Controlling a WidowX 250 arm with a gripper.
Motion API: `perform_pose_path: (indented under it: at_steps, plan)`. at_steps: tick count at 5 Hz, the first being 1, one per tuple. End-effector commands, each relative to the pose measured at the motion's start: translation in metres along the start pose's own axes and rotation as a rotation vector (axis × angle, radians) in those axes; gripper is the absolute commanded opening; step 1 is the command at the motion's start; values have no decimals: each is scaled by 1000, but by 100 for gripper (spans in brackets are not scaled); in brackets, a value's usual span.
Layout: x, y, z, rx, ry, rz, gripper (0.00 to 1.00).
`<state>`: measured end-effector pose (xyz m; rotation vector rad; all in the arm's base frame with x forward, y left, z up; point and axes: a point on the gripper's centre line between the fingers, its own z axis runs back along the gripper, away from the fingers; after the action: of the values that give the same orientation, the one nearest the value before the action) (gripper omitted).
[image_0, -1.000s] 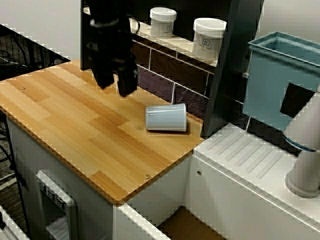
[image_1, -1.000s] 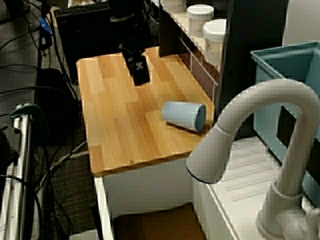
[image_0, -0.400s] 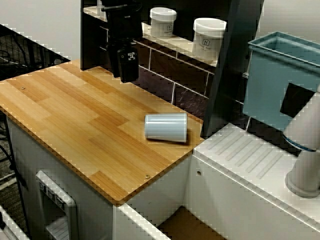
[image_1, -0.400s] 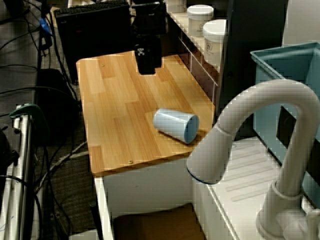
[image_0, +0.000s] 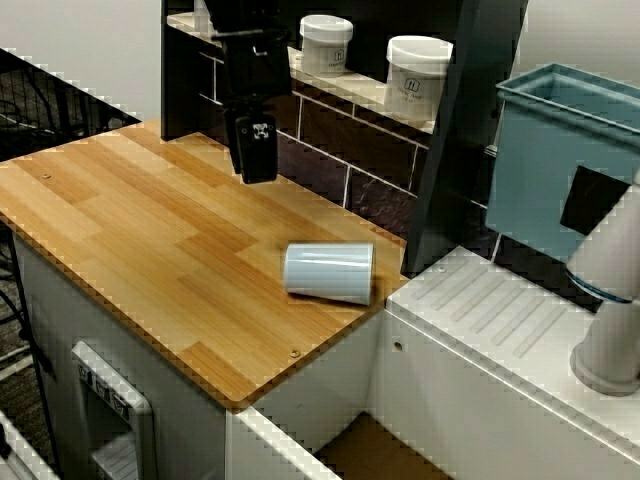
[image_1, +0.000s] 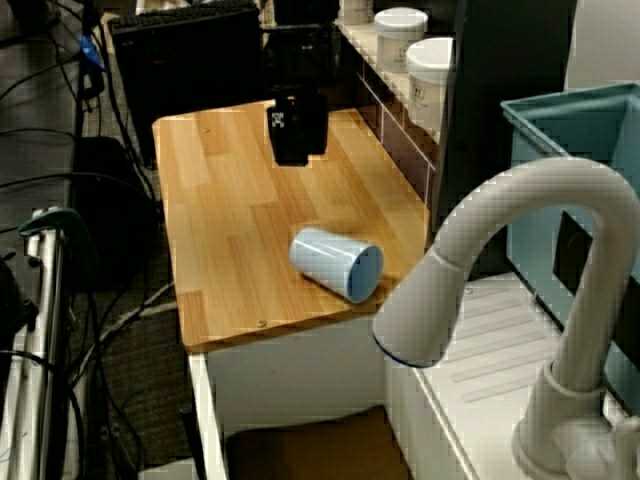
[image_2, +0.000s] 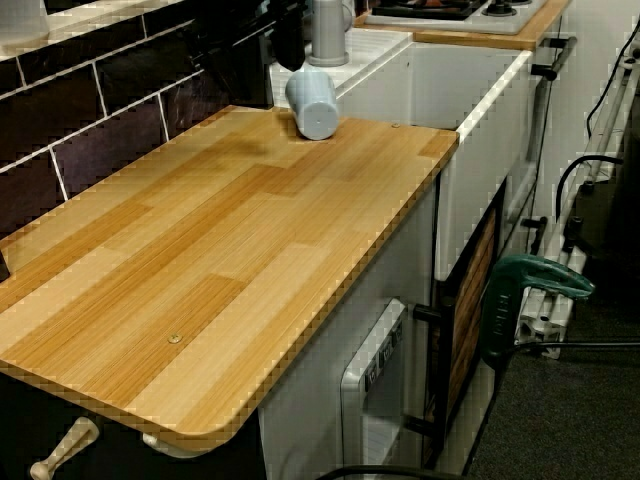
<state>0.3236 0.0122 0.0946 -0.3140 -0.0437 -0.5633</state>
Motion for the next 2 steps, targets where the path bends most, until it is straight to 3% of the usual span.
perform_pose_path:
  at_steps: [1, 2]
  plan:
    - [12, -18, -4, 24, 54, -130, 100]
    - [15, -25, -16, -9, 59, -146, 100]
